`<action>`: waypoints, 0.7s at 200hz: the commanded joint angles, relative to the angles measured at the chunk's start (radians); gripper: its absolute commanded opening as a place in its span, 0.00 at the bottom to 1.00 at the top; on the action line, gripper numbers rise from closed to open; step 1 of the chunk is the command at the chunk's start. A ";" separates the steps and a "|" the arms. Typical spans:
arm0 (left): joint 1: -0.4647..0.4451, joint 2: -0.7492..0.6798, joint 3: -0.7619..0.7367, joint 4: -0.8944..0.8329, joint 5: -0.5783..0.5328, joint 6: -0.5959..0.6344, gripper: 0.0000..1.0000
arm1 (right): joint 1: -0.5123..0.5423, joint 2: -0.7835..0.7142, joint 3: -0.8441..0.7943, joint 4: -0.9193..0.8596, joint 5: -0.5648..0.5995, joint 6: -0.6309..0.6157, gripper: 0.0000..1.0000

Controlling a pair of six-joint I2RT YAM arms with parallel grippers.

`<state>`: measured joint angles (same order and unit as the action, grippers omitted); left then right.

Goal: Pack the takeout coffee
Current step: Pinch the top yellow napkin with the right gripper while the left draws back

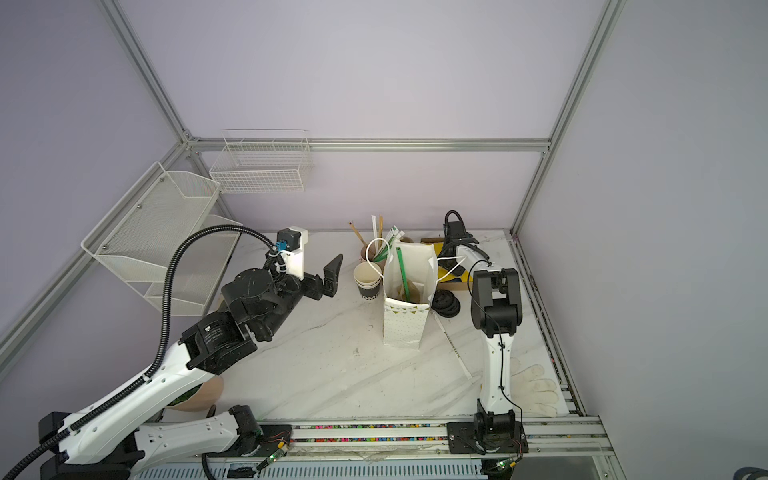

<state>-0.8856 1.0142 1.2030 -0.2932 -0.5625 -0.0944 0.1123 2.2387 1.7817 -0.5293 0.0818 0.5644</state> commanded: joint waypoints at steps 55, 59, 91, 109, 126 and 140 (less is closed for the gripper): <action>0.005 -0.077 -0.104 -0.003 -0.066 -0.015 1.00 | -0.002 -0.010 -0.014 0.017 -0.060 -0.018 0.19; 0.005 -0.078 -0.106 -0.001 -0.068 -0.013 1.00 | -0.002 -0.012 -0.015 0.018 -0.061 -0.018 0.17; 0.007 -0.080 -0.126 0.014 -0.074 0.000 1.00 | -0.002 -0.046 -0.015 0.022 -0.067 -0.021 0.06; 0.009 -0.077 -0.132 0.017 -0.078 0.006 1.00 | -0.002 -0.068 -0.013 0.016 -0.060 -0.018 0.02; 0.014 -0.078 -0.140 0.020 -0.079 0.009 1.00 | -0.002 -0.096 -0.019 0.018 -0.060 -0.016 0.00; 0.016 -0.081 -0.146 0.023 -0.079 0.011 1.00 | -0.002 -0.112 -0.021 0.017 -0.060 -0.011 0.00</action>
<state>-0.8799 0.9455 1.0958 -0.3153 -0.6228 -0.0975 0.1093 2.2032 1.7702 -0.5121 0.0261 0.5449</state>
